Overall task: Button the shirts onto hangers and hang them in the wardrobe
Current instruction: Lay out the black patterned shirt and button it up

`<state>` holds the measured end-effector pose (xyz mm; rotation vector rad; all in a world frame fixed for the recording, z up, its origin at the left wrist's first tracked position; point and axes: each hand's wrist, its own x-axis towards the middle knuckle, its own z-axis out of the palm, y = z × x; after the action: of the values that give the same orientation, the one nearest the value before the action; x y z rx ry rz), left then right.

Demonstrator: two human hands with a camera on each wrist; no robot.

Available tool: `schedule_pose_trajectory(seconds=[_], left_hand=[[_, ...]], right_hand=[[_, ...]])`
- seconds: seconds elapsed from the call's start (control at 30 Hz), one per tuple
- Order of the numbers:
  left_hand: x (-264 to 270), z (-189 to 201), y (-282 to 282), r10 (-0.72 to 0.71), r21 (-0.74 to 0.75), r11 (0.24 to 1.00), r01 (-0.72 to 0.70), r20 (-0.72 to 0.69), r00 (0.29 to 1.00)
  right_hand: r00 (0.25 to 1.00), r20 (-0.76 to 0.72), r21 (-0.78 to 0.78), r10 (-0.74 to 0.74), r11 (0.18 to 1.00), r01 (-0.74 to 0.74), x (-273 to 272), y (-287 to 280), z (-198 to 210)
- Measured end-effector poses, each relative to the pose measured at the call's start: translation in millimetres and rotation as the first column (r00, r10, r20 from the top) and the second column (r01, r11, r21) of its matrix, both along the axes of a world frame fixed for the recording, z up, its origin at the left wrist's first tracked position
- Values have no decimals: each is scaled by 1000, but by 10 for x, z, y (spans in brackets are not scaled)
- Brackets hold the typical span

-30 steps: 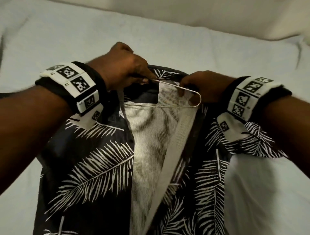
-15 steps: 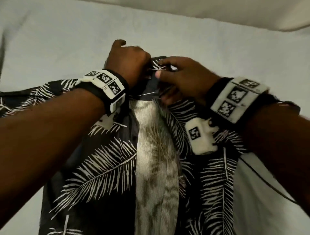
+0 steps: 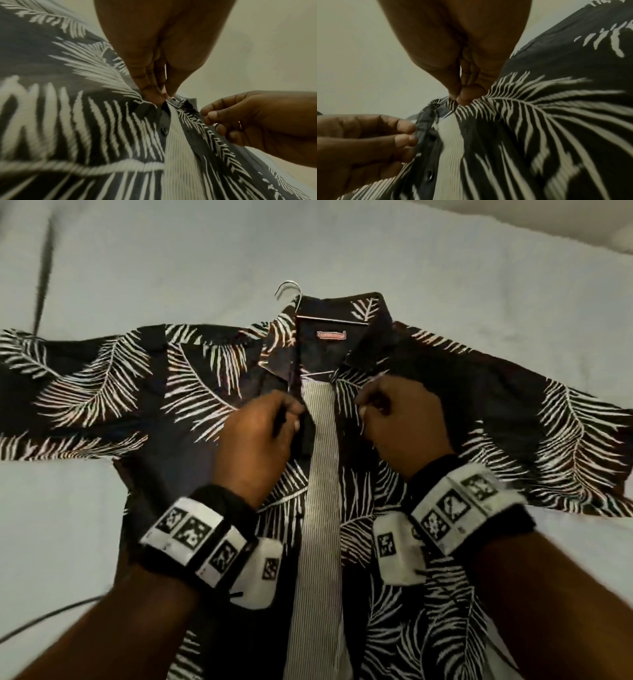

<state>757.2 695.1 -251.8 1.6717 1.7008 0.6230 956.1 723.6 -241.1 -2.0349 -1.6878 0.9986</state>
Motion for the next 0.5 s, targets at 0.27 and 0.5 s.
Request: schedule_pose_trajectory(seconds=[0.27, 0.5], left_hand=[[-6, -204, -296, -81, -168, 984, 63, -101, 992], [-17, -148, 12, -357, -335, 904, 266, -250, 900]], right_hand=[[946, 305, -89, 108, 992, -85, -362, -350, -166], [929, 367, -109, 58, 994, -19, -440, -270, -109]])
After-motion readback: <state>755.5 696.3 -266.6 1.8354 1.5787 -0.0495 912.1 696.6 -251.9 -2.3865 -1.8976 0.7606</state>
